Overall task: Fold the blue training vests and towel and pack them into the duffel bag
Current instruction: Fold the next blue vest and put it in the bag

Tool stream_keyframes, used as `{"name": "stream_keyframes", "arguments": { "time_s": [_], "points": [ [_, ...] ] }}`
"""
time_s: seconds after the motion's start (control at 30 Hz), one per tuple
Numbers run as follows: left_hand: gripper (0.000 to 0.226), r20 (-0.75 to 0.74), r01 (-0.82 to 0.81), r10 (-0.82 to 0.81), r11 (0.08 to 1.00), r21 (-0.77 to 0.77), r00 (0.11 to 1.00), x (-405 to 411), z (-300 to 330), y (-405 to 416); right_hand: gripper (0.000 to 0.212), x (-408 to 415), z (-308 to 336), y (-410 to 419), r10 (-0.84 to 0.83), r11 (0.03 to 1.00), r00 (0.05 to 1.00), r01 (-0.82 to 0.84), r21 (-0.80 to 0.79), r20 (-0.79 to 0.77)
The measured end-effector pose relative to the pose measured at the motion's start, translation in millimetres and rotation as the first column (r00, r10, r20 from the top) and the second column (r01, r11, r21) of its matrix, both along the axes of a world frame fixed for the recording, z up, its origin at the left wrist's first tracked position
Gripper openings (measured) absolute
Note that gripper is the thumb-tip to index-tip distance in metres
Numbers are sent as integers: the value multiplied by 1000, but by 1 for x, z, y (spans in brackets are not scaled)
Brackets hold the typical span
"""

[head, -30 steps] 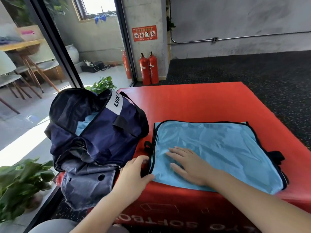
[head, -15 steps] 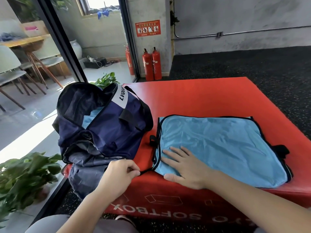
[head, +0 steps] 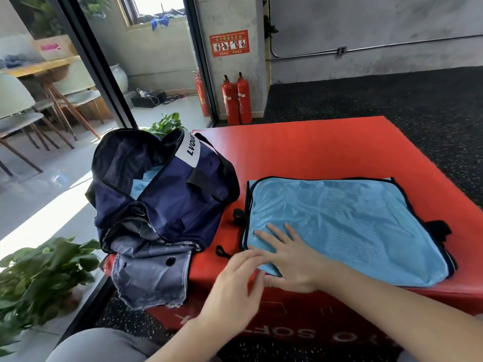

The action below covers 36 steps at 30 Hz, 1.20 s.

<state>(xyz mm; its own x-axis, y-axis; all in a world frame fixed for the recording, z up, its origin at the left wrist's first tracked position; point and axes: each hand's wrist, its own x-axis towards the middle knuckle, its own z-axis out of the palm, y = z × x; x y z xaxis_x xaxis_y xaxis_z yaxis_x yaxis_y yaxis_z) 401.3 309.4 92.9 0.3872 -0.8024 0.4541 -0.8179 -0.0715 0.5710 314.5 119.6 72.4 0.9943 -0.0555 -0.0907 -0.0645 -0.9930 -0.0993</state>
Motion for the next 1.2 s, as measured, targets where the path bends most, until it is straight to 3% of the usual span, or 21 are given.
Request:
{"name": "stream_keyframes", "arguments": {
  "time_s": [0.2,0.43,0.53,0.67,0.83,0.97,1.1,1.2],
  "points": [
    [56,-129,78,-62,989,128,990,-22,-9,-28,93,-29,-4,-19,-13,1000,997,11,28,72],
    [61,-204,82,-25,957,278,979,-29,-11,-73,90,-76,-6,-36,-298,954,952,296,41,67],
    [61,-16,-65,80,901,429,997,-18,-25,-83,77,-102,-6,-51,-433,901,899,431,40,59],
    [97,285,-280,160,847,452,945,5,-41,-73,79,-150,-5,-84,-589,808,807,588,28,40],
    [98,335,-333,183,816,473,924,6,-41,-77,82,-189,-4,-101,-641,765,762,644,9,93],
    [93,345,-300,124,799,521,930,18,-37,-86,85,-207,2,-104,-618,786,765,610,101,181],
    [98,339,-296,120,792,534,933,37,-31,-107,86,-236,6,-109,-670,741,702,650,167,241],
    [98,336,-321,152,782,535,930,35,-31,-115,74,-257,5,-111,-702,711,660,674,201,268]
  ]
}}
